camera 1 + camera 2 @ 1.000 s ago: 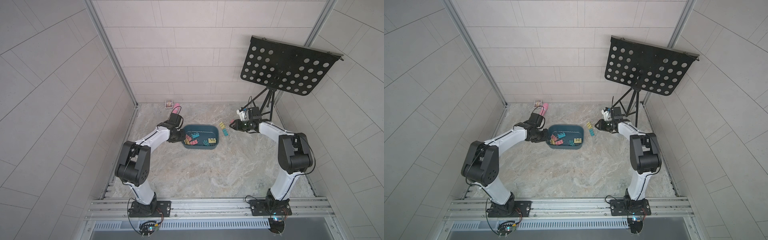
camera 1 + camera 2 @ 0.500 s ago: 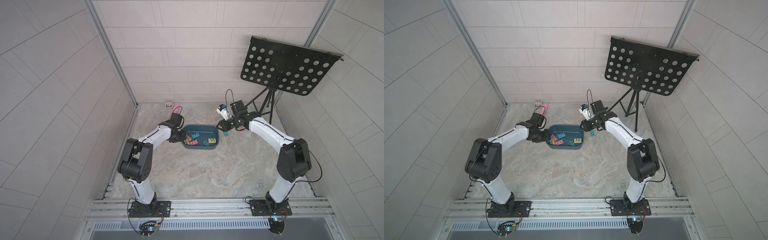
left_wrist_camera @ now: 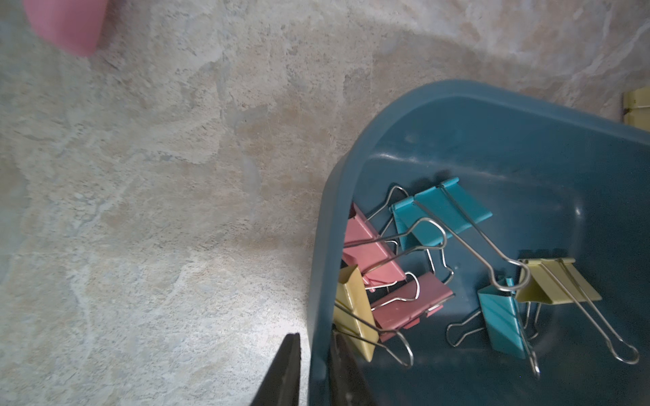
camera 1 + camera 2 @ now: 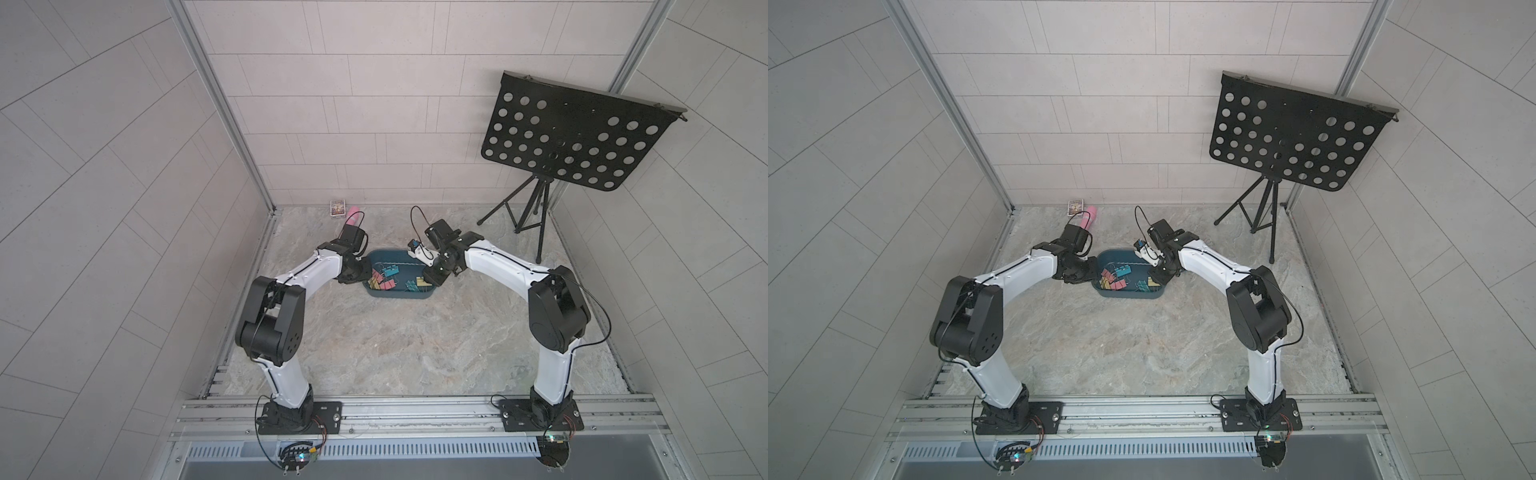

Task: Take out the binder clips from the storage box
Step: Pick up the binder clip from the storage box.

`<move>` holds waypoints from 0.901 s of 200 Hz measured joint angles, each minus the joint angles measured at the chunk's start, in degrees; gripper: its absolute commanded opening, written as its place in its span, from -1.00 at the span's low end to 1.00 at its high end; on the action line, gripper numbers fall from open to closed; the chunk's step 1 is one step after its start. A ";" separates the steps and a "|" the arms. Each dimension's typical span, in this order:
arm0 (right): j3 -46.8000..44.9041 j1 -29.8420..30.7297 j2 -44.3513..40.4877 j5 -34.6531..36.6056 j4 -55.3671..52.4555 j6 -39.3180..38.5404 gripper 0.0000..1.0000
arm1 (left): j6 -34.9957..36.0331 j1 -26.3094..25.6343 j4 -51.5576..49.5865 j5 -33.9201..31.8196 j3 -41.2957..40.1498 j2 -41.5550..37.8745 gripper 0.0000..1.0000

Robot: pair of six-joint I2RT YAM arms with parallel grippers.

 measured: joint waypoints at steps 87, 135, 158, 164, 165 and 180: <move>1.36 2.36 3.85 6.29 -0.07 -1.66 -0.22 | 0.00 0.00 0.07 0.00 0.00 0.00 -0.52; 2.16 2.51 5.33 7.17 0.11 -2.16 -0.51 | 0.00 0.00 0.07 0.00 0.00 0.00 -0.52; 2.34 2.51 5.31 7.61 0.57 -1.90 -0.74 | 0.02 0.00 0.07 0.00 0.00 0.00 -0.52; 2.47 2.49 5.29 7.85 0.79 -1.95 -0.79 | 0.02 0.00 0.07 0.00 0.00 0.00 -0.53; 2.51 2.49 5.27 8.00 0.94 -1.86 -0.80 | 0.02 0.00 0.07 0.00 0.00 -0.02 -0.53; 2.73 2.34 4.66 9.22 1.92 -2.08 -0.88 | 0.02 0.04 0.07 0.00 0.00 0.00 -0.53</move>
